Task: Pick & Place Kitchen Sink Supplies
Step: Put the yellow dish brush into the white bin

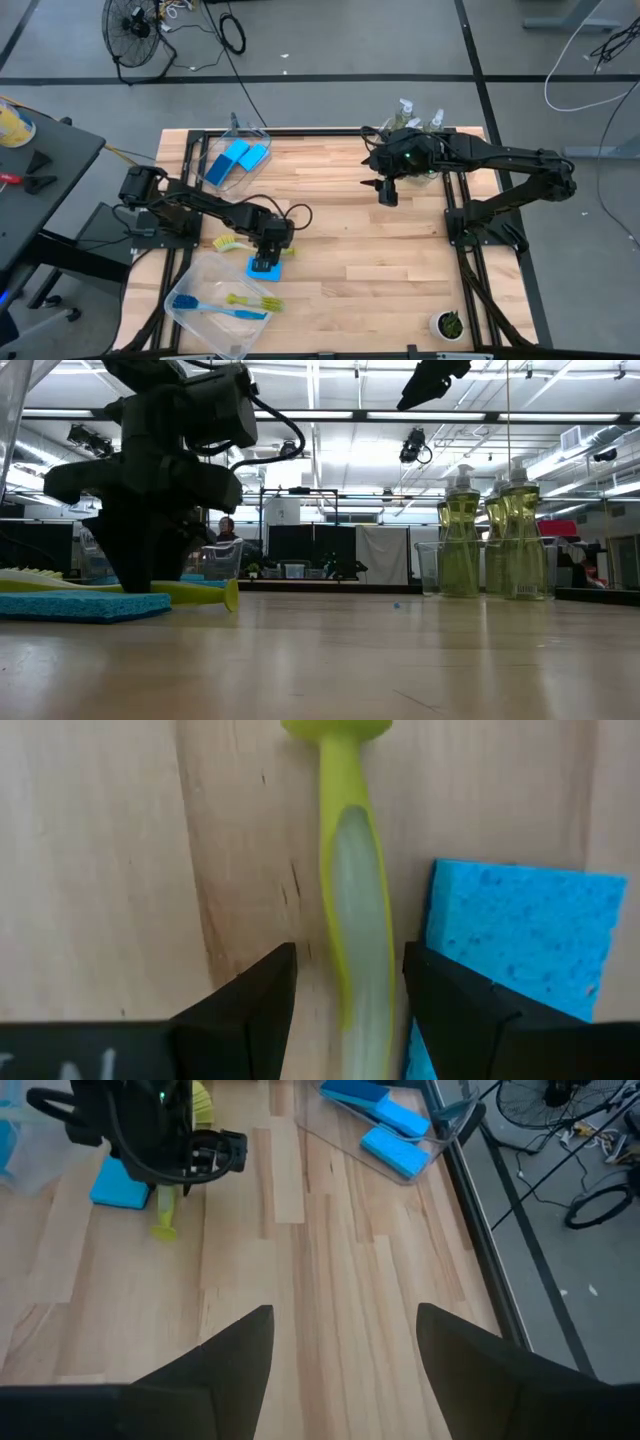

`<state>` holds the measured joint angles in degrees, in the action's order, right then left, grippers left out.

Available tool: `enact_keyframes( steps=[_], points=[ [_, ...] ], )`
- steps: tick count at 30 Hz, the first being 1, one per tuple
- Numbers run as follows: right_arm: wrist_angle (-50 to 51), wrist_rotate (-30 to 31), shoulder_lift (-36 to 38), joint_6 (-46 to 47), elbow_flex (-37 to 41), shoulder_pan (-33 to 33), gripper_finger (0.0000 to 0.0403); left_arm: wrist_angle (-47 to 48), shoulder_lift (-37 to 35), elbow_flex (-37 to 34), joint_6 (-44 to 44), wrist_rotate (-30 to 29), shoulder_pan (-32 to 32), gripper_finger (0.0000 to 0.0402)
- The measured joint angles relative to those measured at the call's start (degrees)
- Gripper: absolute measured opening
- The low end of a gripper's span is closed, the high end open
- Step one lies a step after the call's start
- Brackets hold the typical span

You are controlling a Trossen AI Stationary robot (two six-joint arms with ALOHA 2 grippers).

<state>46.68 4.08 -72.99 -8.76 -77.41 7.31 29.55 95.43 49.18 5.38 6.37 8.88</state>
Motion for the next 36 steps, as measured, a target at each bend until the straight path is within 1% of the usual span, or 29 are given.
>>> enact_keyframes(
  steps=[5, 8, 10, 17, 23, 26, 30, 36],
  points=[
    [0.02, 0.00, 0.00, 0.99, 0.00, 0.00, 0.0247, 0.46, 0.87, 0.70, -0.09, 0.19, -0.08, 0.0192],
    [0.00, 0.00, -0.02, 0.99, 0.00, 0.00, 0.0247, 0.91, 0.84, 1.04, -0.47, -0.30, -0.08, 0.0181],
    [-0.06, 0.00, -0.02, 0.90, 0.00, 0.00, 0.0247, 0.98, 0.84, 1.06, -0.49, -0.33, -0.08, 0.0164],
    [-1.03, 0.00, -0.02, 0.80, 0.00, 0.00, 0.0247, 1.66, 0.84, 1.20, 0.00, 0.68, -0.15, 0.0076],
    [-1.07, 0.00, -0.02, 0.80, 0.00, 0.00, 0.0247, 6.40, 0.92, 3.84, -3.06, 2.09, 0.02, 0.0075],
    [-1.48, 0.02, -0.02, 0.80, 0.00, -0.01, 0.0247, 11.43, 0.92, 6.27, -4.37, 1.93, -0.04, 0.0075],
    [-2.29, 0.02, -0.02, 0.80, 0.00, -0.02, 0.0247, 17.45, 0.92, 10.38, -7.98, 2.62, -0.08, 0.0075],
    [-3.15, 0.02, -0.02, 0.78, 0.00, -0.02, 0.0247, 26.43, 0.90, 17.54, -13.78, 1.97, -0.08, 0.0075]
  ],
)
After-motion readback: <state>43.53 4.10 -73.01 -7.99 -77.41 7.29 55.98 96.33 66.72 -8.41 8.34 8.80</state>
